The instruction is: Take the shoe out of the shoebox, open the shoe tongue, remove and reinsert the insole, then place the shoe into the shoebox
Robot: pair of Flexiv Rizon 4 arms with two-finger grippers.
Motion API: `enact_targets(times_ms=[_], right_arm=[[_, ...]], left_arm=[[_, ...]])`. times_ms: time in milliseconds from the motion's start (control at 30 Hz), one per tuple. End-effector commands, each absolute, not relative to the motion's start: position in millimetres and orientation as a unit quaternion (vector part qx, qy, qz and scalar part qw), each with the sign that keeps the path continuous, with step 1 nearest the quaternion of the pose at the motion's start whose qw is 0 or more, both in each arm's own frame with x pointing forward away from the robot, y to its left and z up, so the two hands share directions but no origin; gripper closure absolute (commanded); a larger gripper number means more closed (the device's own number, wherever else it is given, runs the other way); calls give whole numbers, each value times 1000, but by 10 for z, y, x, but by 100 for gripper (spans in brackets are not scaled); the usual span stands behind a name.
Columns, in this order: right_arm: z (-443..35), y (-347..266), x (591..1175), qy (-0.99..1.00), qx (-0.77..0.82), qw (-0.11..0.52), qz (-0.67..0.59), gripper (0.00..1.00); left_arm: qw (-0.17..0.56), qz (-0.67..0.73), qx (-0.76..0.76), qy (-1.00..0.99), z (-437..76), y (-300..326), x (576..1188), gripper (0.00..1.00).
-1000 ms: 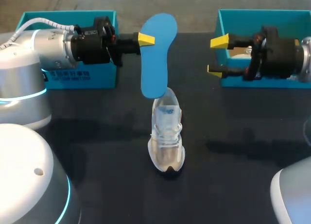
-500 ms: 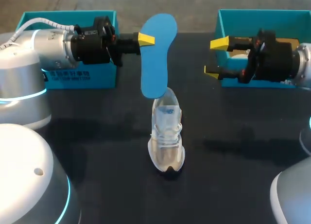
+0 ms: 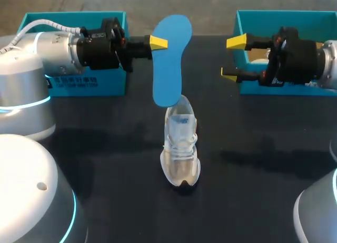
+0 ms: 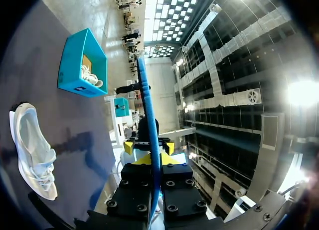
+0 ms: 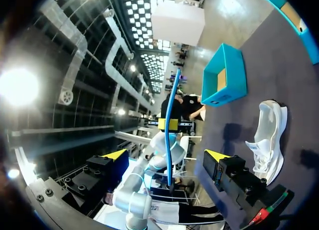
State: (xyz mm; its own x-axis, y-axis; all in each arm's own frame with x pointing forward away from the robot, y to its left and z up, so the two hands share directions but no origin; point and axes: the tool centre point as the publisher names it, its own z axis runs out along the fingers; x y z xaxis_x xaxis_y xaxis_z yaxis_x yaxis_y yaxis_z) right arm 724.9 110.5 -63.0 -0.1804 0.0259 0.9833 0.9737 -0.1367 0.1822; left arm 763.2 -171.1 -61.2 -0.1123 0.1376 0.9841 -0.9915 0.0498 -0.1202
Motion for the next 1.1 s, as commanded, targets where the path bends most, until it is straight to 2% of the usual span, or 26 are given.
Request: enact_targets(times_ms=[33,400,567,600,667,700,800,1100], right_arm=[[-629,1128,7261,-511,-490,413,-574,0],[-629,1128,7261,-511,-490,413,-574,0],[-629,1128,7261,-511,-490,413,-574,0],[-629,1128,7261,-511,-490,413,-574,0],[-629,1128,7261,-511,-490,413,-574,0],[-629,1128,7261,-511,-490,413,-574,0],[-629,1128,7261,-511,-490,413,-574,0],[-629,1128,7261,-511,-490,413,-574,0]], left_arm=[[516,546,422,-508,-609,-1710,7623,100],[508,557,412,-512,-603,-1714,7615,100],[418,605,336,-588,-622,-1729,7613,100],[422,612,330,-582,-622,-1729,7611,100],[371,621,298,-623,-631,-1721,7618,100],[376,628,293,-615,-640,-1719,7616,100],[329,653,244,-638,-643,-1702,7638,100],[159,693,60,-700,-683,-1649,7729,100]])
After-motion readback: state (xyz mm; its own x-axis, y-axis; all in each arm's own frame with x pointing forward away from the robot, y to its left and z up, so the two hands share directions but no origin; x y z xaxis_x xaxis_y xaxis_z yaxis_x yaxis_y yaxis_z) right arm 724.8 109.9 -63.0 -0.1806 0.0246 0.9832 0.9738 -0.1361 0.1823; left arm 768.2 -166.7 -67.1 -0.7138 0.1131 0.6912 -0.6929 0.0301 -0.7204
